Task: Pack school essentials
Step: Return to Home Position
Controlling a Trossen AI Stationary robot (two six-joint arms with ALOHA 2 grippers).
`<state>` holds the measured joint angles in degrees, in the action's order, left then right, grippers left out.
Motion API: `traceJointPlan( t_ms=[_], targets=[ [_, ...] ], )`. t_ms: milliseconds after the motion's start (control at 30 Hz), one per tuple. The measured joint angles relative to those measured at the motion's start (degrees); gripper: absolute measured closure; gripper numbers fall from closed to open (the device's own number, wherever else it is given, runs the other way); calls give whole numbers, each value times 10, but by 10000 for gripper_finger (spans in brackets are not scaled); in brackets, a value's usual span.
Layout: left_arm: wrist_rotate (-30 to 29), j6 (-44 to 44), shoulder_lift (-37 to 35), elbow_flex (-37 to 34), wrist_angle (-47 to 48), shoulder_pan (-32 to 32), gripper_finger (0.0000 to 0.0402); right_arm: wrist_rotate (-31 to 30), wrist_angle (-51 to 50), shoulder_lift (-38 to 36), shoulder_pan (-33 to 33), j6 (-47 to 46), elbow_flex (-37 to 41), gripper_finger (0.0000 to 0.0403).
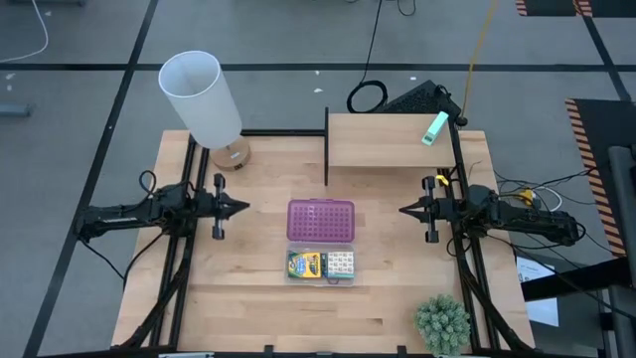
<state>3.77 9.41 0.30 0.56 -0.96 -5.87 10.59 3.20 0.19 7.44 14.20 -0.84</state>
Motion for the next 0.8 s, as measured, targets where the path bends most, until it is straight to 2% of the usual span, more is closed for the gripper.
traceJointPlan(
  t_ms=[400, 667, 800],
  targets=[
    [0, -38, 1, 0, -1, 23, 400, 0, 0, 0, 0, 0, 0, 403],
    [-51, -24, 1, 0, 1, 66, 400, 0, 0, 0, 0, 0, 0, 403],
    [-56, -22, 1, 0, 1, 71, 400, 0, 0, 0, 0, 0, 0, 403]
  ],
)
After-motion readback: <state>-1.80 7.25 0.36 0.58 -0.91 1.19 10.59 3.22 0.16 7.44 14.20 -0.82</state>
